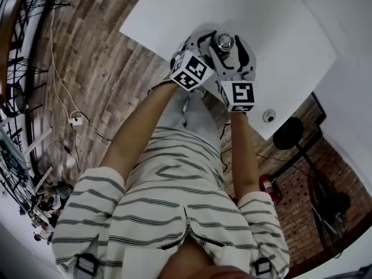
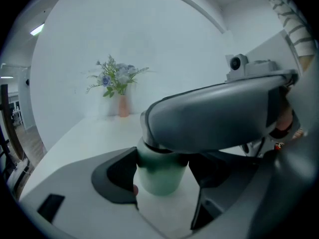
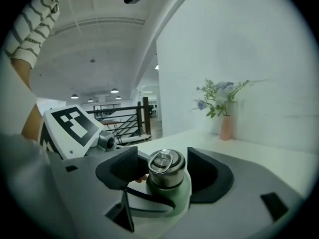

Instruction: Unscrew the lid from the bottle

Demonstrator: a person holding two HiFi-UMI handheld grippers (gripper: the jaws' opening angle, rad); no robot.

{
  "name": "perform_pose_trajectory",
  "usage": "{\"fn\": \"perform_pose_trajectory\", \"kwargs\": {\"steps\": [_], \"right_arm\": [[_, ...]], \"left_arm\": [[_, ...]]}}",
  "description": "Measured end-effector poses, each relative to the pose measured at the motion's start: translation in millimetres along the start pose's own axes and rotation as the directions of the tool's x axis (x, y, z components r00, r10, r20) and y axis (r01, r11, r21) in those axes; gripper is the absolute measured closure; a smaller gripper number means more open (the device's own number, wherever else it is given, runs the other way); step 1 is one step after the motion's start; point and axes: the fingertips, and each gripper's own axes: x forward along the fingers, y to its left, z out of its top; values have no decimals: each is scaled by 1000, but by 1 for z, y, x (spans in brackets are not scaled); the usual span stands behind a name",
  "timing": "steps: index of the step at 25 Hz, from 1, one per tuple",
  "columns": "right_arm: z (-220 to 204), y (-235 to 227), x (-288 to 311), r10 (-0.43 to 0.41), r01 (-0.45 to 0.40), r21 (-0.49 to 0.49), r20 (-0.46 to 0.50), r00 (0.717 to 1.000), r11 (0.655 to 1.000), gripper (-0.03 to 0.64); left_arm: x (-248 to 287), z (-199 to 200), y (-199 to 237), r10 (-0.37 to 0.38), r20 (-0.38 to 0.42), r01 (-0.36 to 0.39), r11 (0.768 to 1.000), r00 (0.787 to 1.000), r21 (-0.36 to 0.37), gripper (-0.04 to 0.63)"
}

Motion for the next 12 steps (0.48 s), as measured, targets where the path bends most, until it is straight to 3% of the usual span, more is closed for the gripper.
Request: {"fn": "perform_pose_trajectory", "kwargs": {"steps": [6,12], "right_arm": [[-3,-9,2,-129,129,83,-5,992,988,383],[-3,-8,2,-119,119,54,-9,993,991,373]], "left_arm": [[1,2,-1,0,1,0,1000,1000,0,273],[0,1,-1,-3,0,3,1000,1000,0,273]]}}
